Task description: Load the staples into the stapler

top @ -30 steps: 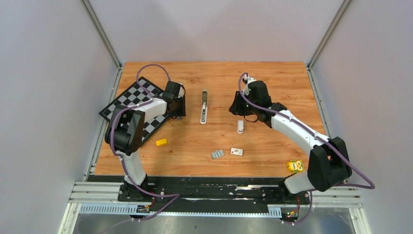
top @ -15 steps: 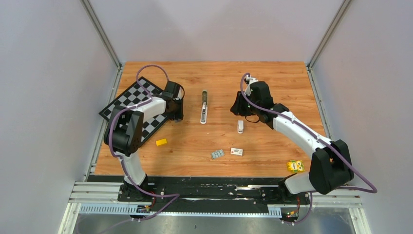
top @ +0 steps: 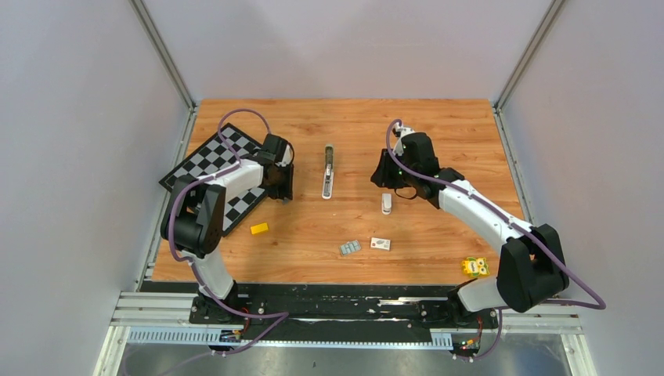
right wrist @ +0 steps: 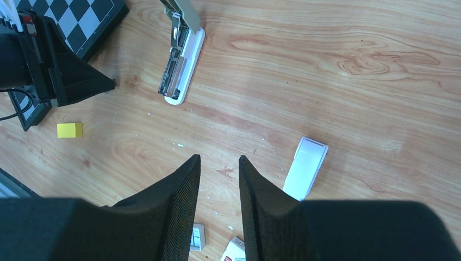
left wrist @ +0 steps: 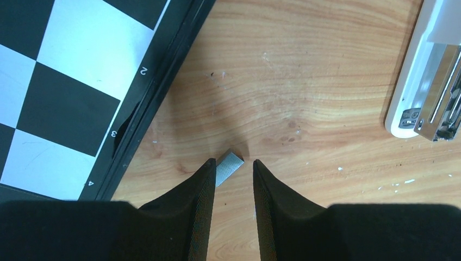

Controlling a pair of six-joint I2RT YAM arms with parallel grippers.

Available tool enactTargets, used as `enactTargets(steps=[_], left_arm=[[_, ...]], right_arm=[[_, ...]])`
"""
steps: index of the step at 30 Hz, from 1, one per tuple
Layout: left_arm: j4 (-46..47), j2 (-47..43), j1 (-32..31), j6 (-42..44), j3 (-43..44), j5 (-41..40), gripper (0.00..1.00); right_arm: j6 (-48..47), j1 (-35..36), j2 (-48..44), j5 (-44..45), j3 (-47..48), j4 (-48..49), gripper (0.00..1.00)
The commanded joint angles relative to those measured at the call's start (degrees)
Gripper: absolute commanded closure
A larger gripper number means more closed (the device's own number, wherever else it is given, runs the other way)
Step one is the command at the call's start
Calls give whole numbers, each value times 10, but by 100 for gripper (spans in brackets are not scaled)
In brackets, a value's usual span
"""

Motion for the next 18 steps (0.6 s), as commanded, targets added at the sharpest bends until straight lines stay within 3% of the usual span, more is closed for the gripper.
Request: enactTargets(steps=[1, 18], left_arm=[[-14, -15, 3, 17, -5, 20, 66], [-37, -17, -13, 44, -3, -20, 69]], right_arm=[[-6, -9, -16, -5, -11, -7, 64], [-3, -9, -27, -10, -18, -7, 64]])
